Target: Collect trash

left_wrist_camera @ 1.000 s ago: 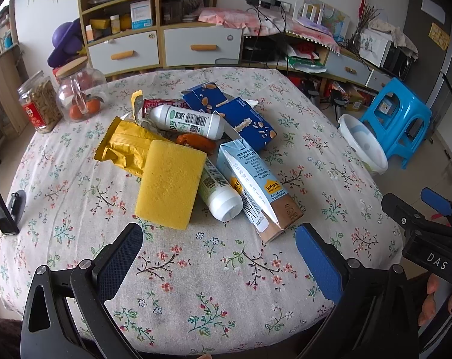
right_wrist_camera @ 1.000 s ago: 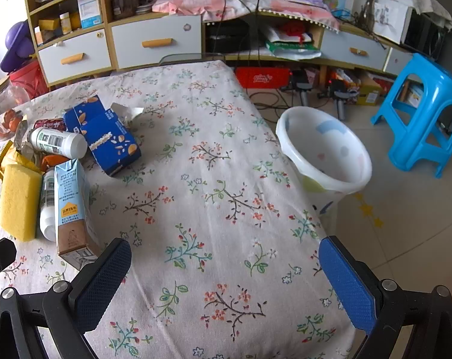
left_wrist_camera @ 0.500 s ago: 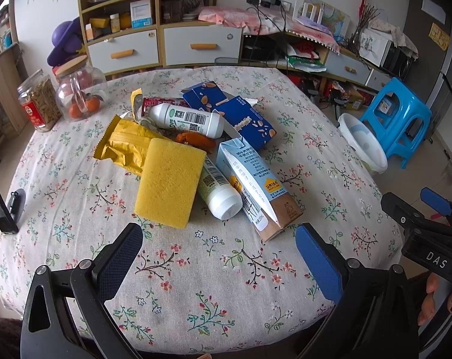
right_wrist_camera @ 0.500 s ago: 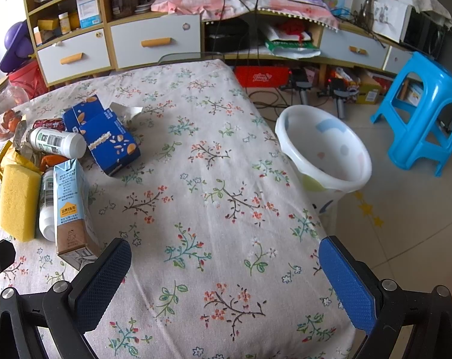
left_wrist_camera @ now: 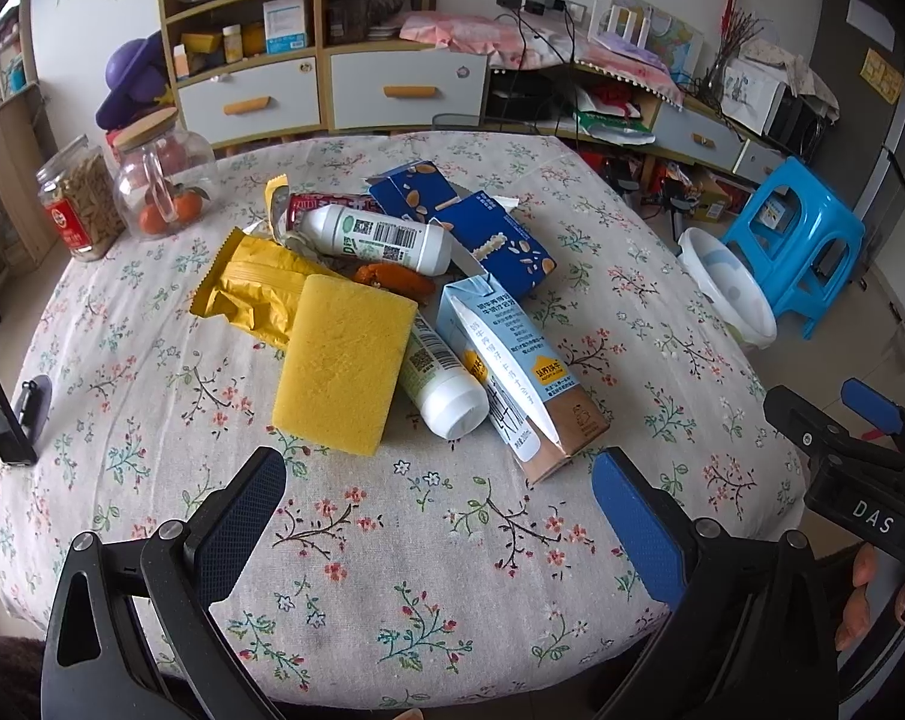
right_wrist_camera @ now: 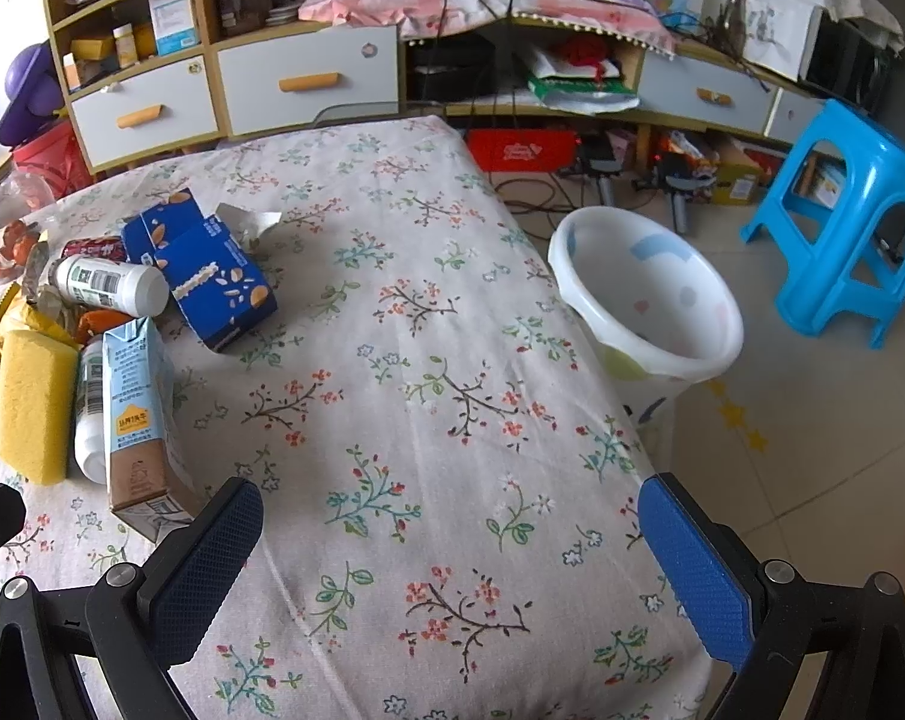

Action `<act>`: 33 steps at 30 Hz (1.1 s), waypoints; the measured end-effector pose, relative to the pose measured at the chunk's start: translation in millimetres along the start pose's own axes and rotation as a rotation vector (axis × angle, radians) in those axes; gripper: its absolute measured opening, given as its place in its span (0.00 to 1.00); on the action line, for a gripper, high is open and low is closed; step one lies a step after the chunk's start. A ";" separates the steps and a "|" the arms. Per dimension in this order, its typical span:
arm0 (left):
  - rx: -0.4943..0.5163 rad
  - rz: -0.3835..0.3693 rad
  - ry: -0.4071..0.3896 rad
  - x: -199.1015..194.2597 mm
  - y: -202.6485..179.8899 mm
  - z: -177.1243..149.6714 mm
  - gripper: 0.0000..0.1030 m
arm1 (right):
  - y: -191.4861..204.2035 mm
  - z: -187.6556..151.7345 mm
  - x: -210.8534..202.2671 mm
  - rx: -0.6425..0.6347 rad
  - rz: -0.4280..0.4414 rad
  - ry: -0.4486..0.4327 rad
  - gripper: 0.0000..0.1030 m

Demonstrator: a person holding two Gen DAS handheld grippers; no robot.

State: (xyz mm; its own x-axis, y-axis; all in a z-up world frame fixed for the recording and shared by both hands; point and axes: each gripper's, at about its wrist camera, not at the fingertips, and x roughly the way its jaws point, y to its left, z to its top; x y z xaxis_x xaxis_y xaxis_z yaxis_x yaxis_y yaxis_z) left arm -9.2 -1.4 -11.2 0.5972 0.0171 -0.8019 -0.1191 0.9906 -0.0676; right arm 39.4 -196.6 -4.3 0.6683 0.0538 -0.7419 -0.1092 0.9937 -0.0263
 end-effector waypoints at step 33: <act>-0.047 0.034 0.018 1.6 36.2 -2.3 1.00 | 5.5 3.8 4.7 0.000 -0.020 0.029 1.00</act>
State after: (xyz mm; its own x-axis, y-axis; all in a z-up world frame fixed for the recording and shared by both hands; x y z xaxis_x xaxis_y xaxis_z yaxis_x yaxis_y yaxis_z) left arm -14.3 34.2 -16.3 0.5777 0.0479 -0.8148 -0.1769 0.9819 -0.0677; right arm 44.7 -190.5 -5.4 0.6487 0.0312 -0.7604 -0.0963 0.9945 -0.0413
